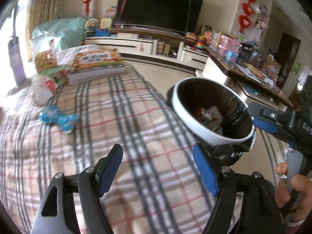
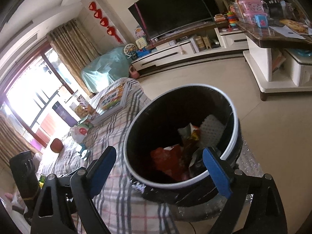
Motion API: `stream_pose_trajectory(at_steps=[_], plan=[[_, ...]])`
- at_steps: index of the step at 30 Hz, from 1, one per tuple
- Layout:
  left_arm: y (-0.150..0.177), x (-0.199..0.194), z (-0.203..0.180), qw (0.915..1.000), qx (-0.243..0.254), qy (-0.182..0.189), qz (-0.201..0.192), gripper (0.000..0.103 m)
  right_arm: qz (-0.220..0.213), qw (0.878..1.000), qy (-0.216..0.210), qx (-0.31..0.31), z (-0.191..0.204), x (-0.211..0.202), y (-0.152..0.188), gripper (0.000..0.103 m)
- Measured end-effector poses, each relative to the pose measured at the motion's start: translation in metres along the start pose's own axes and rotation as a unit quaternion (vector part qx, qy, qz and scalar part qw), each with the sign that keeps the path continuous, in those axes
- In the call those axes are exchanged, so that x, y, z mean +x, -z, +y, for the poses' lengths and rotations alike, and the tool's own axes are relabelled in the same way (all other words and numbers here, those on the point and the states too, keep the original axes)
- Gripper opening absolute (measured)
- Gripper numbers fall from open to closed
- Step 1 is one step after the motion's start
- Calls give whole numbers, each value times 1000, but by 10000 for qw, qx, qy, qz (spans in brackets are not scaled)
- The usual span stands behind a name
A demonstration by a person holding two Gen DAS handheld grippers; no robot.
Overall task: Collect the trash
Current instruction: 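Move both open tools back over the bed toward the blue toy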
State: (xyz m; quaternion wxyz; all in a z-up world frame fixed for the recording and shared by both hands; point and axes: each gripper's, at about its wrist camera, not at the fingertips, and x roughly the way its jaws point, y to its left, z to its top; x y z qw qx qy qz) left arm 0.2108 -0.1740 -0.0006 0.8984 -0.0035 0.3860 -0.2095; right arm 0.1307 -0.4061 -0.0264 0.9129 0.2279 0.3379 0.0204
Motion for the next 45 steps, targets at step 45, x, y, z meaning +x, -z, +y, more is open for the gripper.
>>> stream_pose_trajectory(at_steps=[45], plan=[[48, -83, 120, 9855, -1072, -1271, -345, 79, 539, 9841, -835, -1471, 149, 62, 70, 96]])
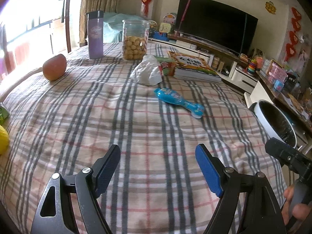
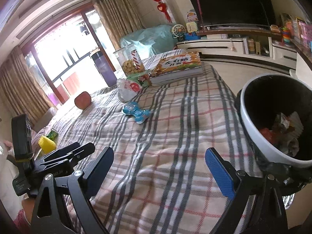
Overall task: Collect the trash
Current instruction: 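Move both open tools back over the bed toward the blue toy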
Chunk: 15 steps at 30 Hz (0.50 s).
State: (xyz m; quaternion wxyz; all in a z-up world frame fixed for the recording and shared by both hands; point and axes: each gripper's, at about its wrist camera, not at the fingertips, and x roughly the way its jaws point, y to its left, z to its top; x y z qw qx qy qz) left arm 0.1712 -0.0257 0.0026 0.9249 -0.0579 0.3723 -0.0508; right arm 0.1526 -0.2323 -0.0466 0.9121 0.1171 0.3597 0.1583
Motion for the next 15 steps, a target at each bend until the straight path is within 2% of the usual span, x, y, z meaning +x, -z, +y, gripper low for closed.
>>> stream_pose_trajectory(at_steps=[15], plan=[[-12, 23, 34, 9997, -209, -104, 74, 79, 126, 9985, -78, -522, 30, 40, -19, 96]])
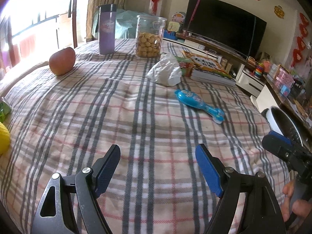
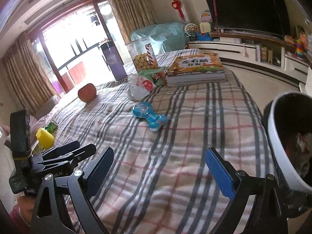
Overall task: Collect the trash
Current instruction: 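Move both open tools back over the bed toward the blue toy, then grasp the blue candy package with the right tool while the left tool grasps the white plastic bag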
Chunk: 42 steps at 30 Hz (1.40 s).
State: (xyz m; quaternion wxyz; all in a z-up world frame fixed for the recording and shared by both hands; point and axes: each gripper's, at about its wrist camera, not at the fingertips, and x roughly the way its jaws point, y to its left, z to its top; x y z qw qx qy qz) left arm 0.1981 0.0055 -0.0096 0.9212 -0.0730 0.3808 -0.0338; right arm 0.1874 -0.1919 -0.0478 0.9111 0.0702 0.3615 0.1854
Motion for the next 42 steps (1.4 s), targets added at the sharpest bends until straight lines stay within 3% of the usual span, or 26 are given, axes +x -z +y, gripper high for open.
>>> stream_pose_trajectory(at_steps=[16, 33, 36, 39, 41, 42], plan=[[-16, 19, 30, 9995, -309, -58, 56, 79, 248, 9991, -79, -320, 14, 45, -22, 95], [-49, 52, 38, 9994, -275, 56, 218, 79, 634, 9946, -115, -819, 27, 101, -49, 92], [-56, 56, 38, 9993, -281, 86, 219, 79, 816, 9924, -60, -917, 28, 115, -52, 79], [-63, 62, 34, 9994, -268, 104, 205, 79, 1073, 9889, 43, -1027, 29, 128, -49, 50], [-68, 68, 30, 9994, -229, 121, 212, 79, 1061, 9894, 48, -995, 27, 128, -49, 36], [-69, 71, 27, 9995, -200, 129, 207, 79, 1070, 9899, 10, -932, 25, 126, -49, 35]])
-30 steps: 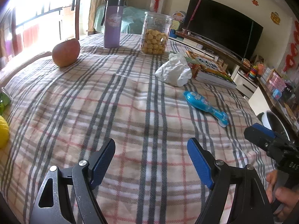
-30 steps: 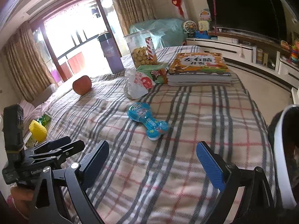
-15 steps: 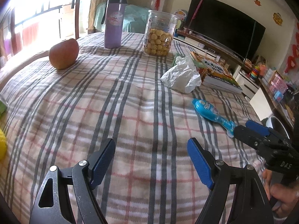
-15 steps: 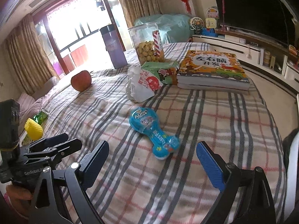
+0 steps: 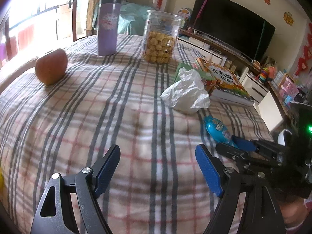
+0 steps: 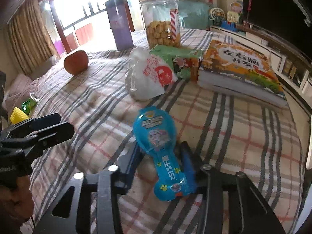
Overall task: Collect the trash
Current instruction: 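Grasp the blue candy package with the right tool while the left tool grasps the white plastic bag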
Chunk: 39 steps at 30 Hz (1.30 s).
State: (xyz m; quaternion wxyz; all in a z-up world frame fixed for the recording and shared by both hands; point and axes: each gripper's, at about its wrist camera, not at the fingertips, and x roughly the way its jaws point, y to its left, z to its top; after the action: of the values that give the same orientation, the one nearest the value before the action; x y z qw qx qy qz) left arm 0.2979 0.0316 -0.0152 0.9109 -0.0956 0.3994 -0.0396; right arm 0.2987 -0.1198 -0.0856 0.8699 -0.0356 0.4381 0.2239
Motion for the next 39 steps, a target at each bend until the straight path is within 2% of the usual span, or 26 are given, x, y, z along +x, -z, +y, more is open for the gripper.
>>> stream_pose_trajectory(at_steps=[5, 10, 16, 18, 19, 20, 22, 23, 27, 34, 37, 39], plan=[[-10, 21, -16, 9999, 102, 47, 36, 79, -128, 9977, -188, 631, -28, -18, 11, 33], [-26, 44, -36, 9995, 304, 41, 0, 79, -245, 9929, -143, 1151, -56, -45, 30, 33], [-46, 72, -42, 9997, 210, -77, -125, 79, -355, 9889, -58, 1439, -70, -59, 50, 32], [-48, 77, -45, 9994, 214, -169, -214, 75, -401, 9884, -46, 1466, -71, -60, 53, 32], [-48, 79, -45, 9993, 207, -164, -249, 64, -419, 9884, -23, 1461, -70, -59, 53, 32], [-48, 81, -46, 9995, 189, -76, -224, 42, -443, 9883, 6, 1457, -69, -60, 54, 33], [-49, 87, -46, 9998, 150, 2, -149, 34, -477, 9883, 51, 1449, -68, -60, 55, 33], [-50, 87, -46, 9997, 145, 22, -171, 14, -497, 9884, 74, 1435, -67, -60, 56, 33], [-47, 79, -44, 9997, 120, 142, -127, 14, -536, 9882, 67, 1431, -65, -61, 57, 33], [-13, 14, -40, 9976, 288, 614, -122, 14, -521, 9888, 135, 1390, -62, -63, 58, 33], [9, -10, -35, 9960, 445, 767, 51, 14, -518, 9888, 147, 1395, -62, -65, 60, 34], [22, -16, -29, 9951, 416, 873, 226, 14, -507, 9890, 161, 1381, -63, -67, 60, 39]])
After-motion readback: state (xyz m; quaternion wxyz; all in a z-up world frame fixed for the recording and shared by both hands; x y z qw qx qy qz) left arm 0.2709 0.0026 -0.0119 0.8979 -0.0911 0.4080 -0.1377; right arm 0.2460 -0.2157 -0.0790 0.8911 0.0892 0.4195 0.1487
